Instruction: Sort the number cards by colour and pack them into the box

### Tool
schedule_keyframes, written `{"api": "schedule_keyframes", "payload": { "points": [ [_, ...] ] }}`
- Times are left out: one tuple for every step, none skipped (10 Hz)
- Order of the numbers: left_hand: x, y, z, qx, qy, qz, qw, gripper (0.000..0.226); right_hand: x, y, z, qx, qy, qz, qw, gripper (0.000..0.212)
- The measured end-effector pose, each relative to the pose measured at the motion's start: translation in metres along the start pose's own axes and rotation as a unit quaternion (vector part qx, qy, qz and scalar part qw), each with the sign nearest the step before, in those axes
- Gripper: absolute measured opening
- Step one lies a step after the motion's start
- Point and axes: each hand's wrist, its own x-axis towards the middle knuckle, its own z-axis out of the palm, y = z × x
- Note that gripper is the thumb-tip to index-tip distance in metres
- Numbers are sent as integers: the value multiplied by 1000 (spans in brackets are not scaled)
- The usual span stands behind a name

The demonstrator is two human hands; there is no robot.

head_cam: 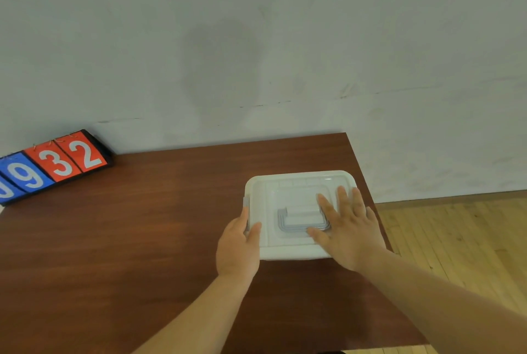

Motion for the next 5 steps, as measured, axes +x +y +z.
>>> {"api": "schedule_keyframes", "payload": {
  "points": [
    [5,3,-3,44,-8,22,999,51,0,-1,-1,1,-7,7,1000,85],
    [9,4,-7,70,-23,35,997,52,2,-1,-2,5,-9,10,1000,86],
    [8,5,-15,84,-49,49,994,56,2,-1,-6,15,-26,15,999,87],
    [13,6,-30,93,-105,76,987,66,2,-3,-18,35,-42,21,998,88],
    [25,23,-61,64,-109,102,987,78,2,-5,-50,134,-30,38,990,93]
  ]
}}
